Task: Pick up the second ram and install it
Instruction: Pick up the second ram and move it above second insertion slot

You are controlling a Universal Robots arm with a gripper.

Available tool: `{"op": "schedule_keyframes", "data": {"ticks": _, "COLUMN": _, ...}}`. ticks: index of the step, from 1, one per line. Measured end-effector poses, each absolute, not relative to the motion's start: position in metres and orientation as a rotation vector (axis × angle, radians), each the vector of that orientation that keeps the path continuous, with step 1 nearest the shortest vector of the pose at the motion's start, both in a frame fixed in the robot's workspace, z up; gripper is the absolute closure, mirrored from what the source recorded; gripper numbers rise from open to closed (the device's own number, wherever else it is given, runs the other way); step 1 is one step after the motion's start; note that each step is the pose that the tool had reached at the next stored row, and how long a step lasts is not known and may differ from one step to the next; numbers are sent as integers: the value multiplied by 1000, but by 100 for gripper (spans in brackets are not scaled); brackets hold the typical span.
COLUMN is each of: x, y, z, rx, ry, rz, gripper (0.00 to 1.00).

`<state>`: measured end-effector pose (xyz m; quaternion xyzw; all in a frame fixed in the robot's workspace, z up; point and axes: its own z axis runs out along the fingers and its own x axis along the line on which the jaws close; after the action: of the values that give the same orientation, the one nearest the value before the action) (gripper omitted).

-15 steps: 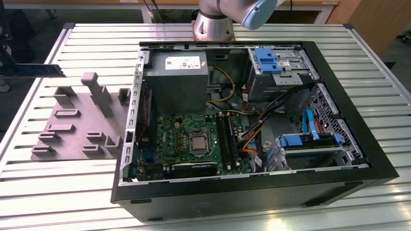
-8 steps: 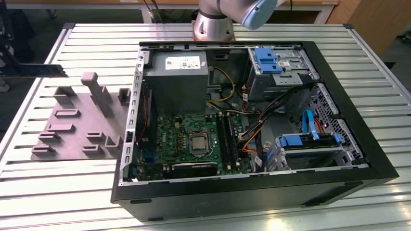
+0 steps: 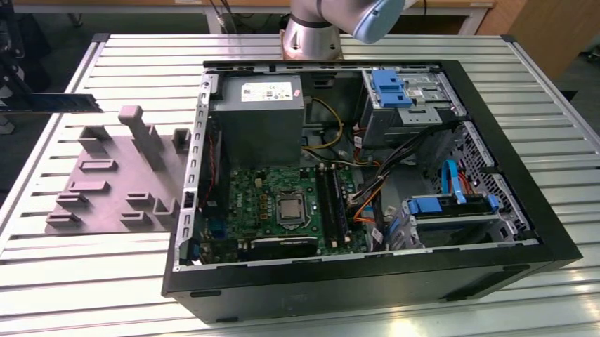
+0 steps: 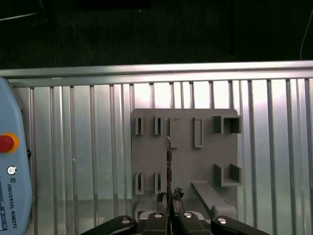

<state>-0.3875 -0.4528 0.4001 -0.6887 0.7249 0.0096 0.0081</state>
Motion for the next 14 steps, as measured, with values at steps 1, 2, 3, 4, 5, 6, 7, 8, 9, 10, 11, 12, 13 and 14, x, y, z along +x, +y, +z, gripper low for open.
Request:
{"op": "schedule_keyframes", "data": {"ticks": 1, "x": -387, "y": -453, "z": 400, "rx": -2153, "ry": 2266, "rz": 30, "gripper": 86}}
{"op": "schedule_keyframes", "data": {"ticks": 2, "x": -386, "y": -453, "z": 400, "rx": -2152, "ry": 2266, "rz": 30, "gripper": 86}}
{"op": "schedule_keyframes", "data": {"ticks": 3, "x": -386, "y": -453, "z": 400, "rx": -2153, "ry": 2266, "rz": 30, "gripper": 86}}
{"op": "schedule_keyframes", "data": {"ticks": 4, "x": -385, "y": -453, "z": 400, "rx": -2153, "ry": 2266, "rz": 30, "gripper": 86}}
{"op": "schedule_keyframes", "data": {"ticks": 5, "x": -385, "y": -453, "z": 400, "rx": -2153, "ry": 2266, "rz": 30, "gripper": 86}}
{"op": "schedule_keyframes", "data": {"ticks": 6, "x": -384, "y": -453, "z": 400, "rx": -2153, "ry": 2266, "rz": 30, "gripper": 86}}
{"op": "schedule_keyframes", "data": {"ticks": 7, "x": -383, "y": -453, "z": 400, "rx": -2152, "ry": 2266, "rz": 30, "gripper": 86}}
{"op": "schedule_keyframes", "data": {"ticks": 8, "x": -383, "y": -453, "z": 400, "rx": -2152, "ry": 2266, "rz": 30, "gripper": 86}}
{"op": "schedule_keyframes", "data": {"ticks": 9, "x": -382, "y": -453, "z": 400, "rx": -2153, "ry": 2266, "rz": 30, "gripper": 86}}
{"op": "schedule_keyframes", "data": {"ticks": 10, "x": -382, "y": -453, "z": 400, "rx": -2153, "ry": 2266, "rz": 30, "gripper": 86}}
{"op": "schedule_keyframes", "data": {"ticks": 11, "x": -381, "y": -453, "z": 400, "rx": -2153, "ry": 2266, "rz": 30, "gripper": 86}}
{"op": "schedule_keyframes", "data": {"ticks": 12, "x": -381, "y": -453, "z": 400, "rx": -2153, "ry": 2266, "rz": 30, "gripper": 86}}
{"op": "schedule_keyframes", "data": {"ticks": 13, "x": -380, "y": -453, "z": 400, "rx": -2152, "ry": 2266, "rz": 30, "gripper": 86}}
{"op": "schedule_keyframes", "data": {"ticks": 14, "x": -380, "y": -453, "z": 400, "rx": -2153, "ry": 2266, "rz": 30, "gripper": 86}}
